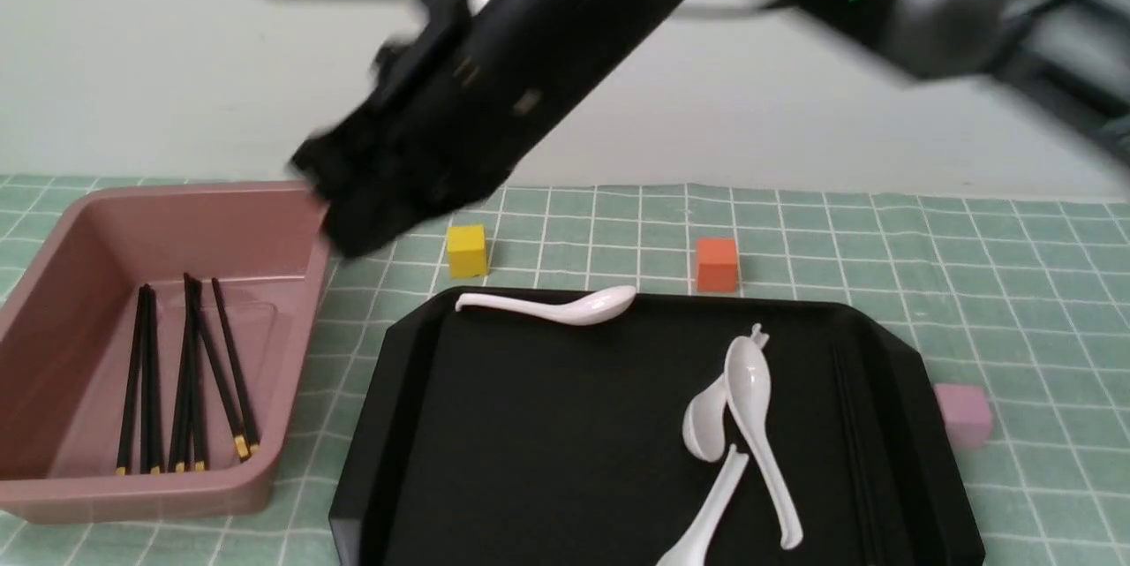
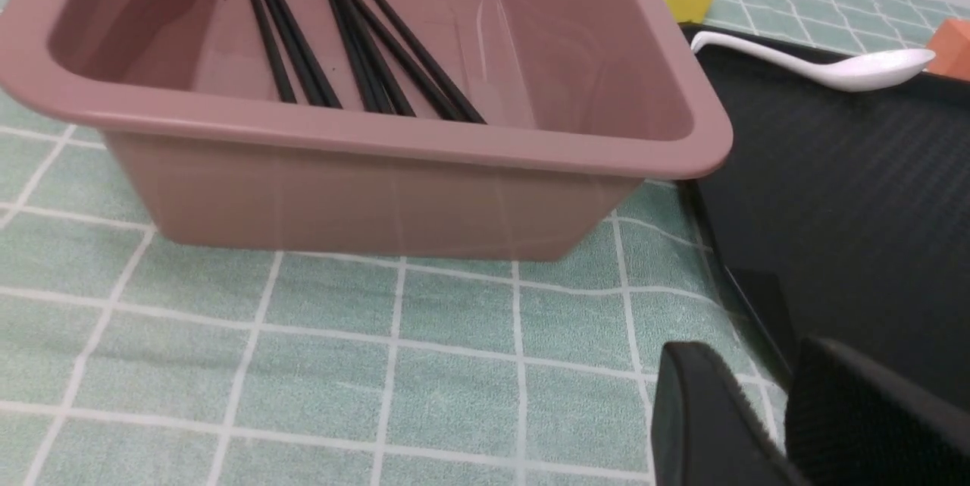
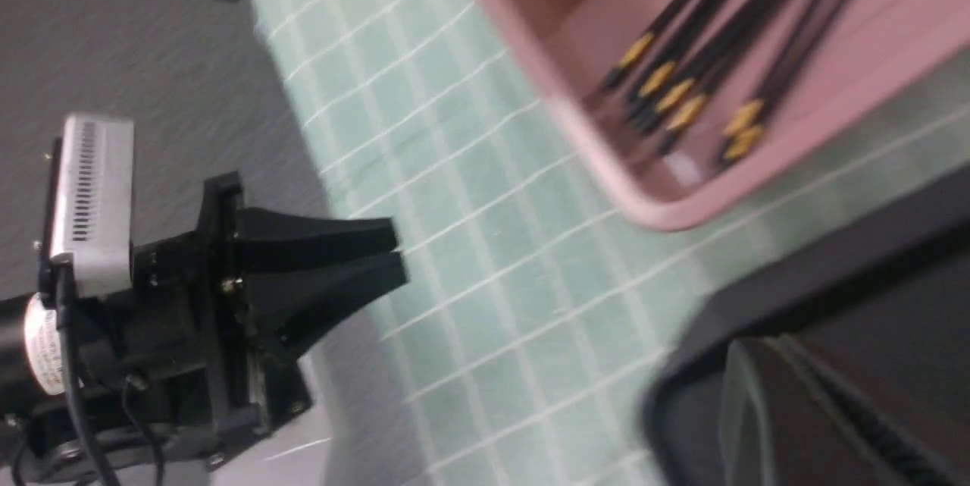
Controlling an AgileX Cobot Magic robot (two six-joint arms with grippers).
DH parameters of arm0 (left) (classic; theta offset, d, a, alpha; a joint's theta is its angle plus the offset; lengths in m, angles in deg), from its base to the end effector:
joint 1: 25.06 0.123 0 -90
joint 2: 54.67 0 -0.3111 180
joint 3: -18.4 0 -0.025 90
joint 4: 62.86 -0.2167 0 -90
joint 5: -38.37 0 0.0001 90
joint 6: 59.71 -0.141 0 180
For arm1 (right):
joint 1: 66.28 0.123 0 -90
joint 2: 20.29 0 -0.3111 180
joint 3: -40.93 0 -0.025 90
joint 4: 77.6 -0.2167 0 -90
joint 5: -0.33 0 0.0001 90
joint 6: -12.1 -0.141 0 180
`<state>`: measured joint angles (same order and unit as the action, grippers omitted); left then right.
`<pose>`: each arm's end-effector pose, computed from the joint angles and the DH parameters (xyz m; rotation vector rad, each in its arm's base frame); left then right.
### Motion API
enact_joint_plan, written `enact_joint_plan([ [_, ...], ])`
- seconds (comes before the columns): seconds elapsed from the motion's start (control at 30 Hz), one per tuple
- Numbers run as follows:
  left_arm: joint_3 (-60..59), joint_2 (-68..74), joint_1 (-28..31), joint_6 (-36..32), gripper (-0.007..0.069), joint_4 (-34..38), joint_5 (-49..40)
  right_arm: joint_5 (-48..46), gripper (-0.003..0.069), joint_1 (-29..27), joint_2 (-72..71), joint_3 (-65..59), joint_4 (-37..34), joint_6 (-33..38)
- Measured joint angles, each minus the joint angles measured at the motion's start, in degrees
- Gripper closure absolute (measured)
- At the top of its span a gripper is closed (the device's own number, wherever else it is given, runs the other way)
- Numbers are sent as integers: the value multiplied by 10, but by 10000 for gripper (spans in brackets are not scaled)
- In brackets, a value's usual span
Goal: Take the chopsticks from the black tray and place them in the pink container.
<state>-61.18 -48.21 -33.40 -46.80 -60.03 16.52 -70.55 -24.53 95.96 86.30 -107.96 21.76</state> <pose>0.0387 -0.0083 0.1546 -0.1062 1.8908 -0.3023 0.2650 0.3268 0.4031 -1.0873 2.2588 0.9320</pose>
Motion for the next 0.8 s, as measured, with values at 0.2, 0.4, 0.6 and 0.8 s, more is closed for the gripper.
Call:
enact_joint_plan([
  [0.2, 0, 0, 0, 0, 427, 0, 0, -9, 673, -25, -148, -71, 98, -35],
  [0.4, 0, 0, 0, 0, 427, 0, 0, -11, 673, -25, -374, -273, 176, -48],
  [0.6, 0, 0, 0, 0, 424, 0, 0, 135, 669, -25, -647, -561, 196, -49],
  [0.8, 0, 0, 0, 0, 423, 0, 0, 433, 666, -25, -893, -893, 204, -70],
])
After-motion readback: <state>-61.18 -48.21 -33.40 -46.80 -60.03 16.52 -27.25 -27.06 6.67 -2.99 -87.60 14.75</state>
